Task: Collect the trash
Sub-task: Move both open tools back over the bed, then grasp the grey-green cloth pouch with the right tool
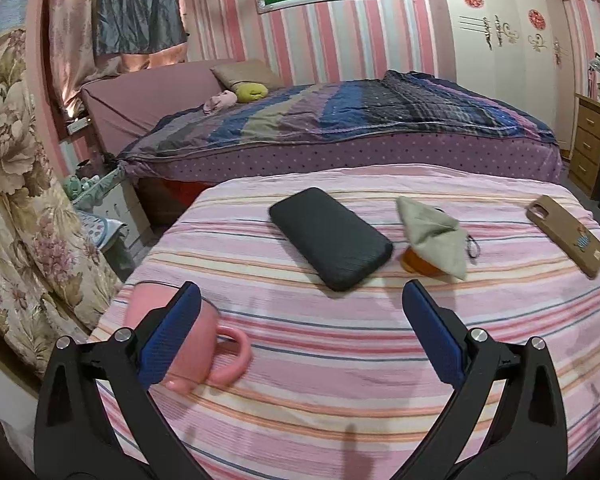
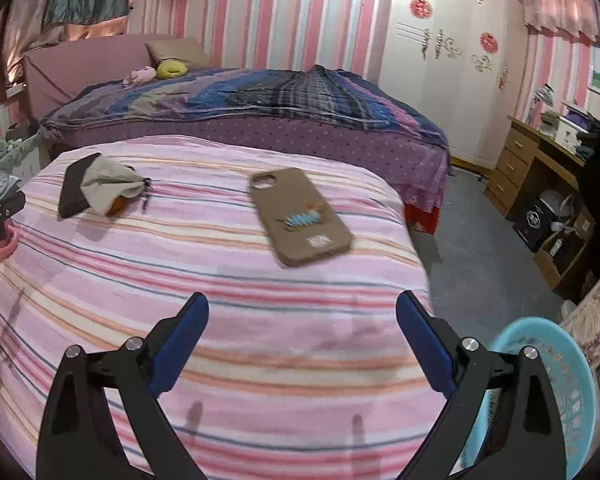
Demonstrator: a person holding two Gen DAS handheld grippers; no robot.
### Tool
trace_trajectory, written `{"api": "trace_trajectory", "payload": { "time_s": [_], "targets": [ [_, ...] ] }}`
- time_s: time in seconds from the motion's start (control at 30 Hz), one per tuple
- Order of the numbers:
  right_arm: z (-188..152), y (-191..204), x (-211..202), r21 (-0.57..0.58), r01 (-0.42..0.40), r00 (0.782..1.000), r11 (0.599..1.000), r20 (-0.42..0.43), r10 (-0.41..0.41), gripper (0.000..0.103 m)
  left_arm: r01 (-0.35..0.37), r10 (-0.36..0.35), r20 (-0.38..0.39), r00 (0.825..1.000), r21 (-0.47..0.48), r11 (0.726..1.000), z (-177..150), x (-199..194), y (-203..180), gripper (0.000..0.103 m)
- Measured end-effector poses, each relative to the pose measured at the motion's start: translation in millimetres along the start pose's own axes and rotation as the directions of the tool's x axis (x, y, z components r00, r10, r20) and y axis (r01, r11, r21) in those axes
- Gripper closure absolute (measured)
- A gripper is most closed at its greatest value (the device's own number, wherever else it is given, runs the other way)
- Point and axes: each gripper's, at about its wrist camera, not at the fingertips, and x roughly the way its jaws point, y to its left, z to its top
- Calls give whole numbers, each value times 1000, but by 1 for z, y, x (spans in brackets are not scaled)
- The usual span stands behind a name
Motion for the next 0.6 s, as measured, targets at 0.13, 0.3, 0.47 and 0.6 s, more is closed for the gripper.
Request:
{"api": "trace_trajectory", "payload": {
  "time_s": [0.13, 0.3, 0.47, 0.6],
  "targets": [
    [19, 26, 2, -48, -11, 1000, 999, 27, 12, 9, -4, 3, -19, 1000, -41, 999, 2, 8, 16, 6],
    [37, 44, 8, -72, -57, 998, 996, 24, 59, 8, -40, 39, -27, 999, -44, 998, 3, 15, 26, 6],
    [53, 63, 24, -56, -104, 995, 993, 6, 104, 8, -53, 52, -13, 999, -33, 998, 5, 16, 35, 6],
    [63, 86, 35, -65, -151, 988, 986, 3, 152, 8, -77, 77, -23, 997, -27, 997, 5, 23, 43, 6]
  ]
}}
